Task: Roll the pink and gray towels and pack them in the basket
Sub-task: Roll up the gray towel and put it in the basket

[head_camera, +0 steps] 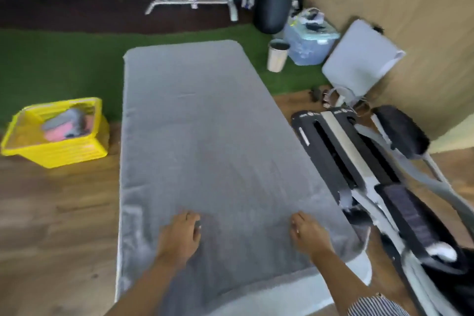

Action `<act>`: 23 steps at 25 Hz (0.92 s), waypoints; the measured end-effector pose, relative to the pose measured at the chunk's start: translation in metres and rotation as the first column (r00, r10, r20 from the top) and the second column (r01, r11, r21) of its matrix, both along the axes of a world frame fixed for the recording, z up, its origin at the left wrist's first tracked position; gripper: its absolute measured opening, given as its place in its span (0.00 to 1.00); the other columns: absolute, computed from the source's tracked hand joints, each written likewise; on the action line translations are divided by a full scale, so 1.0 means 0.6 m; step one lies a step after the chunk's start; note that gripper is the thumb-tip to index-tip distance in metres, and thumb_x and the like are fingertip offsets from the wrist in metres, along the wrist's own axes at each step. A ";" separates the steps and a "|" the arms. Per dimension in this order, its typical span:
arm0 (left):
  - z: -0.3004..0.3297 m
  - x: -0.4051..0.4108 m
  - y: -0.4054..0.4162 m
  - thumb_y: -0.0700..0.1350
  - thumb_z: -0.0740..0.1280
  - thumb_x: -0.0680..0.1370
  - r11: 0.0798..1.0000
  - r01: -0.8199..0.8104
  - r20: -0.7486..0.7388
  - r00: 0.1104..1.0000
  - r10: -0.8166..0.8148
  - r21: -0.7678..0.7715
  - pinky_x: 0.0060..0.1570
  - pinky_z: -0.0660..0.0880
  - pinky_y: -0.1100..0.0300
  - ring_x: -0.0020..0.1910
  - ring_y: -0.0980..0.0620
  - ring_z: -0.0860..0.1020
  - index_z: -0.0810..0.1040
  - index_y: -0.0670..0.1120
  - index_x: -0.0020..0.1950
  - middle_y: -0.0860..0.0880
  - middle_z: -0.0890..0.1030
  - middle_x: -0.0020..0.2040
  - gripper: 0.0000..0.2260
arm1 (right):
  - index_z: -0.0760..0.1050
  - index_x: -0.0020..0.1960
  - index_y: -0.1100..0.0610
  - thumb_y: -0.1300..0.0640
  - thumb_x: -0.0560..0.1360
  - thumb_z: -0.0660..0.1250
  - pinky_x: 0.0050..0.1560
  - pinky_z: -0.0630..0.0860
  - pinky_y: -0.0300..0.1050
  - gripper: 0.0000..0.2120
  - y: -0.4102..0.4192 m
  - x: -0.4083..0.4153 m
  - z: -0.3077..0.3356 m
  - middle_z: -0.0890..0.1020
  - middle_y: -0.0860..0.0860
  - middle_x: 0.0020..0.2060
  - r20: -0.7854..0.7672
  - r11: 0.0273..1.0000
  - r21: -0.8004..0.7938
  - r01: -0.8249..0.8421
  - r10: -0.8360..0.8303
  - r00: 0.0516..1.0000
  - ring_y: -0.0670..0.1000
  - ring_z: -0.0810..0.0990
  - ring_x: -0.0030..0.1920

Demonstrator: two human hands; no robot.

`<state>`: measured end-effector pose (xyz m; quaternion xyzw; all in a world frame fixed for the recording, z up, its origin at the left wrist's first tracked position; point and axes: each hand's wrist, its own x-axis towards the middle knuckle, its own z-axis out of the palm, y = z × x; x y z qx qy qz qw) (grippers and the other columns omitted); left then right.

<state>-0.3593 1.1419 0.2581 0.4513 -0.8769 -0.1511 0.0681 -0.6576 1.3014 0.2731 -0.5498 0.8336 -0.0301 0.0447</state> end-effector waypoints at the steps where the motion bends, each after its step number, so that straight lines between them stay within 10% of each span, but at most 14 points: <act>1: -0.001 0.009 0.019 0.52 0.60 0.70 0.999 -0.046 -0.011 0.999 0.046 -0.005 0.27 0.77 0.56 0.34 0.44 0.81 0.80 0.49 0.43 0.48 0.80 0.40 0.11 | 0.76 0.36 0.54 0.55 0.60 0.70 0.19 0.68 0.40 0.06 0.007 -0.017 0.002 0.78 0.48 0.32 0.027 0.998 0.030 -0.048 0.047 0.999 0.50 0.78 0.26; 10: -0.015 0.166 0.190 0.56 0.62 0.72 0.994 -0.113 0.095 0.989 0.112 0.006 0.38 0.76 0.53 0.41 0.46 0.79 0.77 0.50 0.43 0.51 0.78 0.42 0.10 | 0.67 0.35 0.53 0.56 0.71 0.66 0.34 0.70 0.50 0.09 0.144 -0.175 -0.001 0.74 0.52 0.35 0.171 0.993 0.102 -0.065 0.047 0.984 0.60 0.78 0.36; 16: -0.014 0.214 0.233 0.58 0.61 0.76 0.997 0.026 0.044 0.999 -0.023 -0.072 0.48 0.68 0.58 0.53 0.53 0.75 0.79 0.51 0.52 0.54 0.78 0.52 0.14 | 0.70 0.38 0.54 0.70 0.60 0.66 0.37 0.72 0.48 0.14 0.188 -0.186 -0.007 0.74 0.52 0.44 0.284 0.991 0.131 -0.026 -0.013 0.959 0.58 0.75 0.40; 23: -0.024 0.271 0.245 0.42 0.57 0.68 0.986 -0.034 0.094 0.994 0.050 -0.162 0.39 0.67 0.53 0.41 0.47 0.78 0.71 0.52 0.51 0.54 0.73 0.46 0.13 | 0.75 0.47 0.64 0.74 0.62 0.62 0.46 0.70 0.48 0.15 0.181 -0.130 -0.015 0.77 0.59 0.45 0.256 0.983 0.173 -0.056 0.010 0.967 0.61 0.76 0.48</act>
